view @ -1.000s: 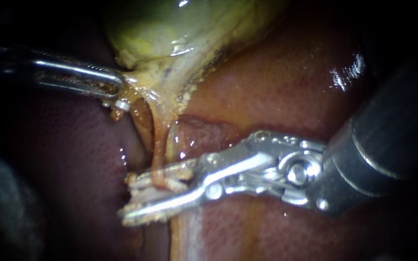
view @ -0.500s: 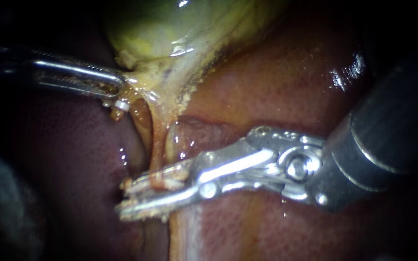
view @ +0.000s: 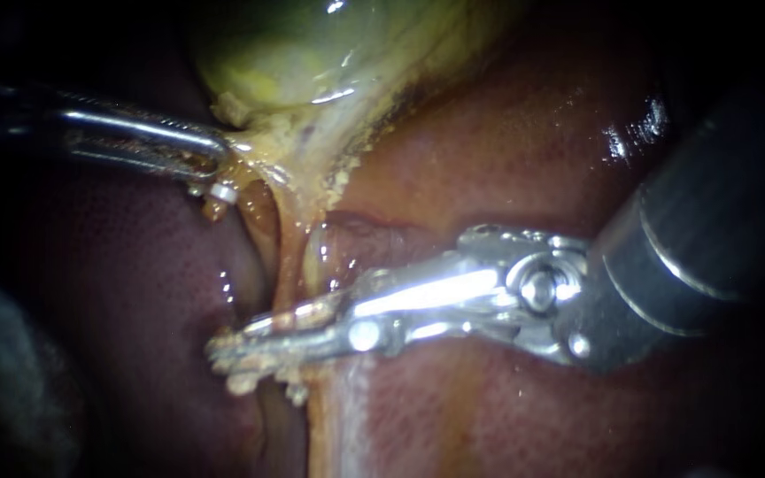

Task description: Clipping second clip right tube

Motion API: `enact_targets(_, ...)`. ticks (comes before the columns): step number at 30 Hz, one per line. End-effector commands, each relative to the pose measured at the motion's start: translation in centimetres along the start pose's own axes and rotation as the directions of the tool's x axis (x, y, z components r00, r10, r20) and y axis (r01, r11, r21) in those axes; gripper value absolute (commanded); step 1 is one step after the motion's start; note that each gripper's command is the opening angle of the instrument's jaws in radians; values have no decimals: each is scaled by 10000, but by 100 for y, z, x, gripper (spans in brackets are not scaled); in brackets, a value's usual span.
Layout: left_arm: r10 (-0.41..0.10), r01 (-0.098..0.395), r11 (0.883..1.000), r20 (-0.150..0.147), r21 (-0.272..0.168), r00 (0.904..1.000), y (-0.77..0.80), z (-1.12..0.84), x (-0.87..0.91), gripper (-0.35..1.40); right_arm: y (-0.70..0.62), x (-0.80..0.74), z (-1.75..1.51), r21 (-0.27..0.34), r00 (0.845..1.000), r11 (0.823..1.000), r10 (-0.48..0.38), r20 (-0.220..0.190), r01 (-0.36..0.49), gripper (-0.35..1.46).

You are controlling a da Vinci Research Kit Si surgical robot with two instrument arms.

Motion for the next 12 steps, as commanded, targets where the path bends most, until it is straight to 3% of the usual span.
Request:
enact_targets(1,-1,1,10000,0,2,10000,0,0,0,-35,0,0,-1,3,10000,10000,19,9,-19,-35)
enact_targets(12,-2,2,10000,-1,5,10000,0,1,0,-35,2,-1,0,0,10000,10000,12,13,-12,-35)
